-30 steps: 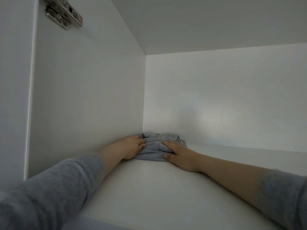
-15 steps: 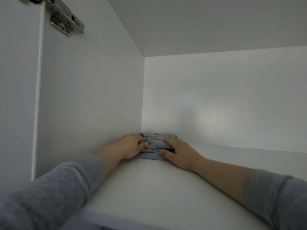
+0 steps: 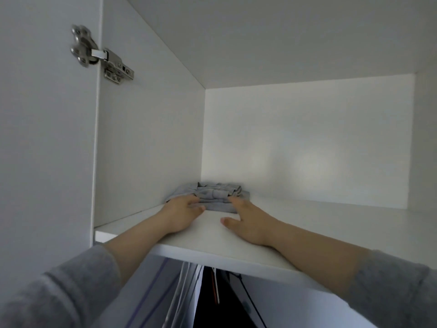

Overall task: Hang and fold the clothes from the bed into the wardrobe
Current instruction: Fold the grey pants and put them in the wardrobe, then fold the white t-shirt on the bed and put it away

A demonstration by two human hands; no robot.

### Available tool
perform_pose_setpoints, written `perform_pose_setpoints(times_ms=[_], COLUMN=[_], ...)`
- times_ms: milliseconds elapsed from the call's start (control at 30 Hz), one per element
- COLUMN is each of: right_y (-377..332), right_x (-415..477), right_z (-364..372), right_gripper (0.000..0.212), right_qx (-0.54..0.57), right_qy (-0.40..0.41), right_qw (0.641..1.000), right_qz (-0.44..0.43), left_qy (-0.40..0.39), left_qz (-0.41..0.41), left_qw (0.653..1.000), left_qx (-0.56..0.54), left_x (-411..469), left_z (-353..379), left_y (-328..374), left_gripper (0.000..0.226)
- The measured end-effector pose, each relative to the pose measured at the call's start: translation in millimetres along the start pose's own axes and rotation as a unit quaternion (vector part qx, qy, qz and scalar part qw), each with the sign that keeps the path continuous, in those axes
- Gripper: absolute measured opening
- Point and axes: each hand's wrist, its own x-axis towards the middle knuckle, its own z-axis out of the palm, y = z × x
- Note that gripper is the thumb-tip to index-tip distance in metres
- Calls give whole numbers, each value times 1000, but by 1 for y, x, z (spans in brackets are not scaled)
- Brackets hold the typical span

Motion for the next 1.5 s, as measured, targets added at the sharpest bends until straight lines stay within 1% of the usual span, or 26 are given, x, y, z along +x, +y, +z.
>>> perform_pose_setpoints(times_ms=[67, 133, 200, 267, 333, 400, 567, 633, 767, 867, 933, 967, 1033, 1133, 1267, 1300, 1400, 1500], right_y=[-1, -3, -7, -13, -23, -35, -71, -85, -107, -125, -137, -144, -156, -169, -189, -195, -212, -226], right_x=[-26, -54, -84, -114, -144, -174, -242, -268, -336, -402, -442, -460, -494, -543, -614, -634, -699, -761], right_z=[-12, -26, -39, -50, -56, -55, -24, -9, 14, 32, 38, 38, 30, 11, -16, -22, -40, -56], right_gripper=[69, 60, 41, 28, 21, 18, 16, 14, 15, 15, 16, 20, 29, 26, 41, 39, 23, 19], right_qx=[1, 41, 111, 160, 208, 249, 314, 316, 319, 319, 313, 307, 284, 247, 192, 172, 122, 86], right_qy=[-14, 15, 97, 188, 263, 317, 427, 448, 497, 527, 540, 548, 572, 610, 649, 656, 674, 697], right_qw=[1000, 999, 989, 969, 941, 914, 841, 823, 782, 751, 734, 726, 711, 686, 658, 651, 625, 596], right_qz=[-8, 8, 24, 32, 42, 52, 111, 148, 199, 239, 268, 279, 295, 310, 331, 341, 374, 389], left_qy=[11, 24, 38, 71, 100, 102, 43, 18, -79, -136, -176, -200, -251, -311, -376, -390, -427, -460], left_qz=[-5, 3, 17, 29, 45, 62, 49, 32, 26, 14, 15, 19, 32, 65, 115, 128, 153, 170], left_qw=[999, 997, 988, 971, 947, 915, 834, 802, 760, 729, 714, 708, 701, 685, 653, 643, 610, 580], left_qx=[-34, -80, -146, -225, -302, -385, -548, -596, -645, -671, -678, -678, -666, -656, -647, -646, -650, -650], left_x=[-13, -29, -47, -70, -98, -126, -191, -218, -281, -326, -352, -364, -391, -430, -481, -494, -536, -584], left_z=[0, 1, 2, 2, 0, 2, 28, 41, 66, 81, 90, 95, 103, 111, 113, 115, 117, 120], left_y=[11, 24, 39, 56, 72, 88, 130, 142, 148, 159, 175, 185, 211, 255, 316, 331, 375, 416], left_gripper=[43, 40, 33, 25, 19, 18, 18, 19, 25, 27, 25, 20, 18, 17, 21, 20, 24, 30])
